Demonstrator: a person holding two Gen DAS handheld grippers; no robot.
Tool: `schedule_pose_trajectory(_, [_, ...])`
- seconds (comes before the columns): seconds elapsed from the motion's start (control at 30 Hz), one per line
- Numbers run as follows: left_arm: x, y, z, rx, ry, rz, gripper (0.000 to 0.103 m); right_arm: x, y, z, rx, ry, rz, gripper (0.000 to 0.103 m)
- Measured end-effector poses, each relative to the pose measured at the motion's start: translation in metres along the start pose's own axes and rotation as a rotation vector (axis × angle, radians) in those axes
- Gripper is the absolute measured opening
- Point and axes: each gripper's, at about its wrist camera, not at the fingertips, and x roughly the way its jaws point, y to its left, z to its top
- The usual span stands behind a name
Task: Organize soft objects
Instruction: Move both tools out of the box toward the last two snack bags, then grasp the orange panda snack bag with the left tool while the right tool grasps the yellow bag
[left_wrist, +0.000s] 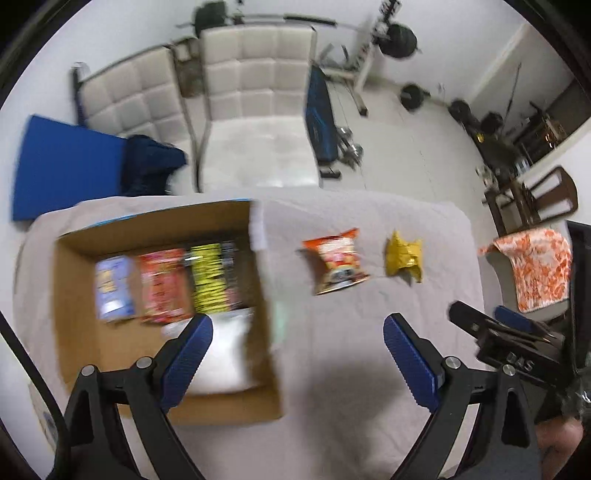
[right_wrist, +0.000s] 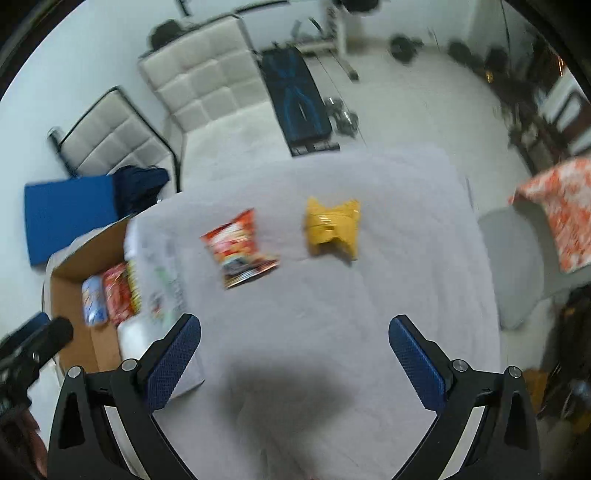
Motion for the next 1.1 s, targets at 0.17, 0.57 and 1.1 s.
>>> schedule_pose_trajectory(0.17, [0.067,-0.034,0.038,-0.007,0.101,0.052,0.095,0.077,-0.040,0.049,0.076,0.113,0.033,0.102])
schedule_pose_trajectory(0.57, [0.173,-0.044,0.057,-0.050,0.259,0.154,0.095,0.184,-0.062,0.085,0.087,0.271,0.042,0.054])
schedule_pose_trajectory(1.1, [0.267,-0.068,0.061,0.000,0.423,0.190,0.041,0.178,-0.104,0.057,0.029,0.337,-0.030,0.051])
